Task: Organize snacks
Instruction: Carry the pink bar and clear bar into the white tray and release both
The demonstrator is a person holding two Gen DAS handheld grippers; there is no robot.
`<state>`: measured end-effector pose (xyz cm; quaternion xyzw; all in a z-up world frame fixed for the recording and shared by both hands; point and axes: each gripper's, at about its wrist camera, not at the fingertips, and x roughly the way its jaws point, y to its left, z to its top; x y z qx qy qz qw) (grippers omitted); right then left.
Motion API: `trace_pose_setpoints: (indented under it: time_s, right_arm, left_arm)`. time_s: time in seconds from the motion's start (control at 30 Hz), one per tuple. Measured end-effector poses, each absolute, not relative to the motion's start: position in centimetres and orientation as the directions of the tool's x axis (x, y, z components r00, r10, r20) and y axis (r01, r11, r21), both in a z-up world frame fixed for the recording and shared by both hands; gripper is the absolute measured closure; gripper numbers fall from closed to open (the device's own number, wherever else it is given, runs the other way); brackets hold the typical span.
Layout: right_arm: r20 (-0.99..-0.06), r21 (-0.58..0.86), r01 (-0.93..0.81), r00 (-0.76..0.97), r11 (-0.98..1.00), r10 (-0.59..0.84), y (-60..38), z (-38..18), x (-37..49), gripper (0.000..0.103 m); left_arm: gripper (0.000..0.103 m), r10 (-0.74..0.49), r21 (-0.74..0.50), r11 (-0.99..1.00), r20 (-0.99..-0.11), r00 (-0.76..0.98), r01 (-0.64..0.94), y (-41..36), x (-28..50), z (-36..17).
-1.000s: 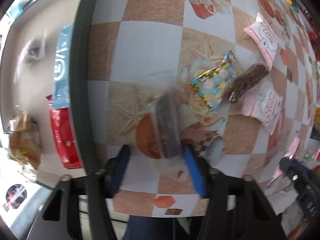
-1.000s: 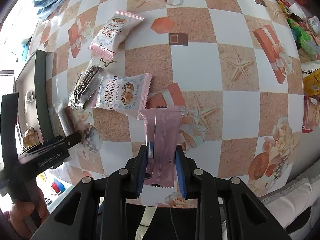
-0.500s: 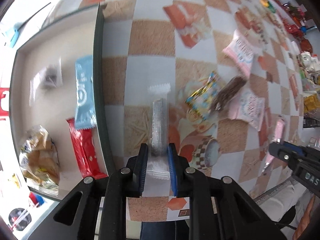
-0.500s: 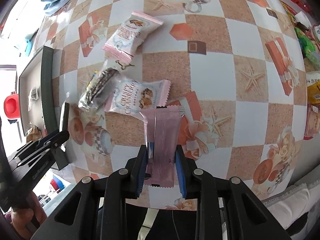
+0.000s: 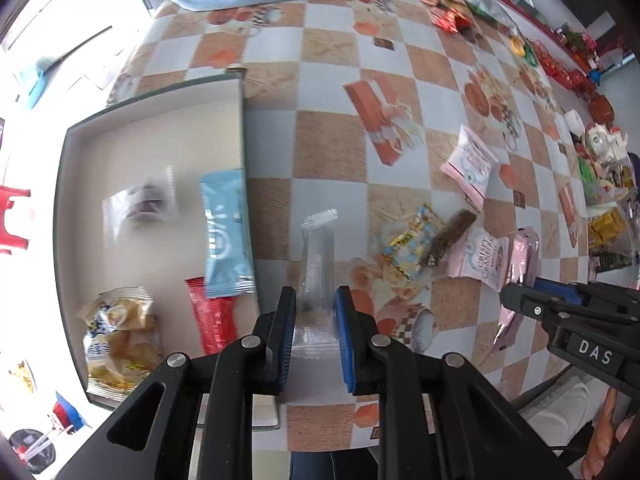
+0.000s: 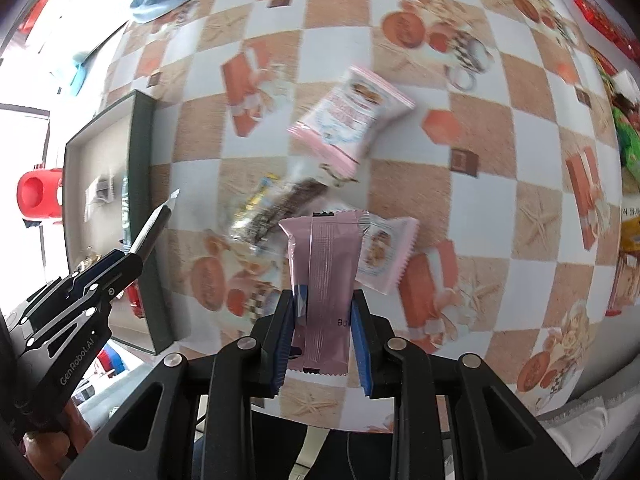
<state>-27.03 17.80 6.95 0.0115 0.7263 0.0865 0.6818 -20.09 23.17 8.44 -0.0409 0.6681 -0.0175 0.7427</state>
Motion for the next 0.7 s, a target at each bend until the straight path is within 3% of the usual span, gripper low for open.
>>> trace_pose_setpoints:
  time_s: [0.7]
  right_arm:
    - [-0.974, 0.226, -0.328, -0.097, 0.917, 0.205, 32.5, 7.7, -25.3, 0.074]
  left_arm:
    - [0.081, -0.016, -0.056, 0.967, -0.986, 0.163, -0.247, 34.3, -20.9, 7.8]
